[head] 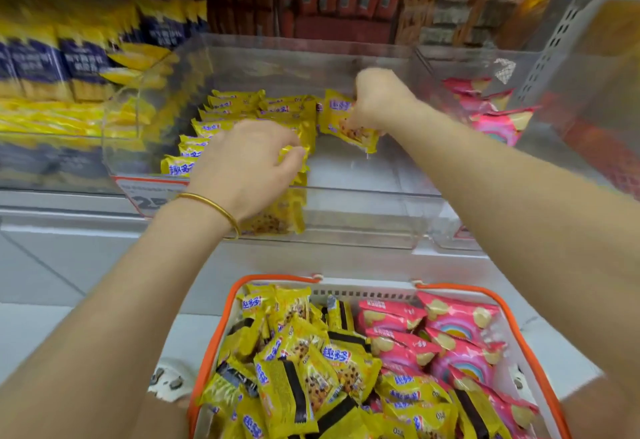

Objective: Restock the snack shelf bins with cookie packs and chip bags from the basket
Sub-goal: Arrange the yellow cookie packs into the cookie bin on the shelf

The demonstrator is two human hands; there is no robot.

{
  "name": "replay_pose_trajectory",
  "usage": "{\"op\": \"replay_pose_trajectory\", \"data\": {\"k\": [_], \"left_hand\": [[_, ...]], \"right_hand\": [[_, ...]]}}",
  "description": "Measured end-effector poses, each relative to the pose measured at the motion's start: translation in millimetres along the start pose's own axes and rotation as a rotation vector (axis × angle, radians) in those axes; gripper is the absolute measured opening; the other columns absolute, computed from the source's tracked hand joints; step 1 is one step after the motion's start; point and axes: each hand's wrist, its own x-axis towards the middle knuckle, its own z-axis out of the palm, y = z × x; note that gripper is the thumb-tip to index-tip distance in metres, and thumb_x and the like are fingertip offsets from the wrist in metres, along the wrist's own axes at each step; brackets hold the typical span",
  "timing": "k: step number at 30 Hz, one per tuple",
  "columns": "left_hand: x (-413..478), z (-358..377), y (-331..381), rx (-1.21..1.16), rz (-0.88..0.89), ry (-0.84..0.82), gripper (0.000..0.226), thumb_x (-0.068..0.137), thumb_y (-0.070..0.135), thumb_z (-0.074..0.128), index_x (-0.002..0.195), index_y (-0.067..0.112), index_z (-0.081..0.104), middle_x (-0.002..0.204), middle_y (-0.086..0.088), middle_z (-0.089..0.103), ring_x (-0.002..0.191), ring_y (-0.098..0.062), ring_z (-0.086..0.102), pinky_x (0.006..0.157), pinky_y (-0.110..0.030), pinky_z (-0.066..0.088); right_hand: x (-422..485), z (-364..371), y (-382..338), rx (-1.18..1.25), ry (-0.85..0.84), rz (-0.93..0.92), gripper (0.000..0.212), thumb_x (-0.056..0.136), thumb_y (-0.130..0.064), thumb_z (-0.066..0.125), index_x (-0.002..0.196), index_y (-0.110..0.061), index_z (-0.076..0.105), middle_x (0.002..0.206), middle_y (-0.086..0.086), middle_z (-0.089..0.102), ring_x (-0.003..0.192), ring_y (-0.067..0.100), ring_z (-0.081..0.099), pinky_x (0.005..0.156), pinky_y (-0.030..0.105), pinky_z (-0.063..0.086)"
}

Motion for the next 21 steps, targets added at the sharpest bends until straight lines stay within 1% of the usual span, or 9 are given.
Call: {"op": "replay_pose_trajectory", "data": {"k": [1,3,4,6,11,13,16,19,21], "left_hand": [[0.3,1.2,-0.7,0.016,0.009,-0.023,0.058,0.08,0.046,0.027,0.118,0.02,0.062,0.126,-0.004,0.06,0.12,-0.026,0.049,0.096,-0.042,0.042],[1.0,2.5,-2.0,0.042,0.044,-0.067,0.064,0.078,0.048,0.02,0.12,0.022,0.06,0.128,-0.002,0.058,0.122,-0.024,0.046,0.097,-0.04,0.041],[1.7,2.8,-2.9,0.053,0.051,-0.091,0.066,0.077,0.048,0.017,0.122,0.023,0.059,0.129,-0.001,0.057,0.123,-0.023,0.045,0.099,-0.038,0.04],[3.3,4.1,-4.3,0.062,0.035,-0.143,0.066,0.077,0.045,0.016,0.127,0.026,0.054,0.134,0.002,0.052,0.126,-0.02,0.041,0.102,-0.037,0.036],[5.1,7.5,-4.5,0.056,0.055,-0.191,0.068,0.076,0.042,0.013,0.135,0.032,0.044,0.142,0.006,0.044,0.132,-0.016,0.033,0.107,-0.034,0.029],[5.0,8.8,-5.3,0.053,0.069,-0.2,0.068,0.076,0.041,0.013,0.136,0.032,0.044,0.141,0.007,0.044,0.132,-0.016,0.034,0.107,-0.033,0.029],[5.8,9.2,-5.4,0.052,0.079,-0.208,0.068,0.076,0.041,0.013,0.135,0.031,0.045,0.14,0.006,0.046,0.131,-0.016,0.034,0.107,-0.033,0.03],[5.3,8.2,-4.3,0.059,0.071,-0.205,0.068,0.076,0.041,0.013,0.135,0.031,0.046,0.139,0.005,0.047,0.13,-0.016,0.035,0.107,-0.032,0.03],[4.5,7.9,-4.3,0.057,0.065,-0.19,0.068,0.075,0.04,0.014,0.134,0.031,0.047,0.138,0.004,0.048,0.129,-0.016,0.036,0.105,-0.032,0.03]], "right_hand": [[11.7,12.9,0.9,-0.044,-0.002,0.015,0.008,0.081,-0.008,0.063,0.087,-0.006,0.058,0.101,0.016,0.058,0.105,0.034,0.061,0.074,0.034,0.046],[32.5,34.7,2.1,-0.05,0.015,0.077,0.038,0.085,-0.003,0.058,0.123,-0.008,0.053,0.116,0.016,0.058,0.113,0.033,0.058,0.082,0.037,0.048],[40.6,42.1,2.1,-0.025,0.03,0.101,0.046,0.087,-0.002,0.056,0.131,-0.008,0.046,0.123,0.016,0.057,0.115,0.033,0.057,0.085,0.038,0.048],[54.9,53.7,2.1,0.009,0.059,0.1,0.047,0.088,-0.004,0.057,0.133,-0.006,0.043,0.131,0.016,0.051,0.119,0.034,0.053,0.091,0.039,0.046],[73.0,71.0,7.0,0.046,0.095,0.045,0.04,0.087,-0.013,0.061,0.126,-0.01,0.052,0.142,0.018,0.035,0.126,0.035,0.041,0.1,0.035,0.04],[73.4,74.7,3.4,0.028,0.116,0.016,0.041,0.088,-0.007,0.058,0.128,-0.01,0.049,0.145,0.017,0.029,0.127,0.036,0.037,0.099,0.037,0.042],[69.5,76.4,-4.0,-0.023,0.123,-0.031,0.042,0.086,0.0,0.057,0.127,-0.008,0.046,0.138,0.015,0.031,0.124,0.035,0.036,0.089,0.038,0.045],[66.8,75.0,-1.1,0.024,0.134,0.054,0.045,0.087,0.004,0.053,0.13,-0.005,0.043,0.14,0.017,0.029,0.126,0.034,0.035,0.09,0.038,0.047],[66.4,74.1,2.1,0.001,0.163,0.085,0.044,0.086,0.002,0.057,0.128,-0.005,0.044,0.141,0.017,0.028,0.126,0.034,0.033,0.085,0.037,0.044]]}}
